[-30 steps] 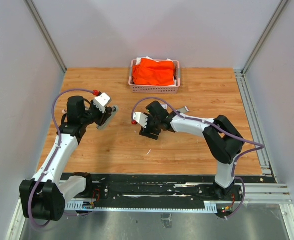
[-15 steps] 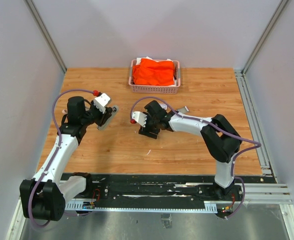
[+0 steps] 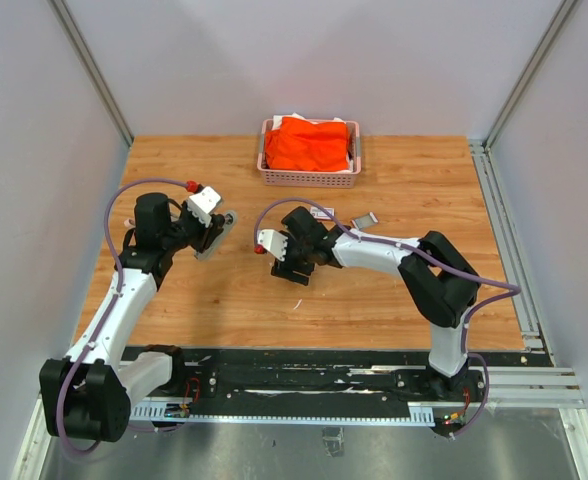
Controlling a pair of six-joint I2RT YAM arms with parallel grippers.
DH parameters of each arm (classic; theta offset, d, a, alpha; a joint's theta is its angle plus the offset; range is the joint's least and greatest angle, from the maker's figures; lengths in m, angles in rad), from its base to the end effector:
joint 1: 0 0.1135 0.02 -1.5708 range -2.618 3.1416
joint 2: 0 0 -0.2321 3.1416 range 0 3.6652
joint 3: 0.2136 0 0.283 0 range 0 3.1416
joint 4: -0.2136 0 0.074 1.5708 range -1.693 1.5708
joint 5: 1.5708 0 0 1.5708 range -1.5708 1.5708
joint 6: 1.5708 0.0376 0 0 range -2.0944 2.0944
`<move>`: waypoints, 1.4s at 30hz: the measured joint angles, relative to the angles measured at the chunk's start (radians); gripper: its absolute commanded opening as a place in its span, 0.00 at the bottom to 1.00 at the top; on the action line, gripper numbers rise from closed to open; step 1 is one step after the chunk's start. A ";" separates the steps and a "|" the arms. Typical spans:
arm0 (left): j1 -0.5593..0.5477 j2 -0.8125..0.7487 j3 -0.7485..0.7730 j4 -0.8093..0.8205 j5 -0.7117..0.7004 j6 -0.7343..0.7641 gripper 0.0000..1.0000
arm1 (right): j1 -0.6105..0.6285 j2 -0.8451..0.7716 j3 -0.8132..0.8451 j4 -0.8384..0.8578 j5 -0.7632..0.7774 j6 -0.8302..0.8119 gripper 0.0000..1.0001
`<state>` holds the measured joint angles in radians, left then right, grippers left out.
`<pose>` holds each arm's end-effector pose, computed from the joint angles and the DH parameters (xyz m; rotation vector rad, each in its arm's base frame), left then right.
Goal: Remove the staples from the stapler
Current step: Move the staple to the center of the board.
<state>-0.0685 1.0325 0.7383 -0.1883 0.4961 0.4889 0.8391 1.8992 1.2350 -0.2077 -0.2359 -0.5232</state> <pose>0.2761 -0.0369 0.2403 0.8348 1.8165 -0.2400 0.2746 0.3189 0.1253 -1.6277 1.8399 0.4279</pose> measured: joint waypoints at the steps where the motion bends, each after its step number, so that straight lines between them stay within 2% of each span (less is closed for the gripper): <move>1: 0.000 0.000 0.000 0.000 0.000 0.000 0.00 | 0.002 0.000 0.000 0.000 0.000 0.002 0.67; 20: 0.000 0.005 -0.015 0.004 0.015 0.000 0.00 | 0.004 -0.027 0.002 -0.011 -0.004 0.108 0.67; 42: 0.000 0.007 -0.017 0.007 0.015 0.000 0.00 | 0.039 0.007 0.013 -0.055 0.076 0.188 0.65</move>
<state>-0.0685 1.0393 0.7216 -0.1810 0.5110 0.4892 0.8776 1.9060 1.2476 -0.2626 -0.1600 -0.3351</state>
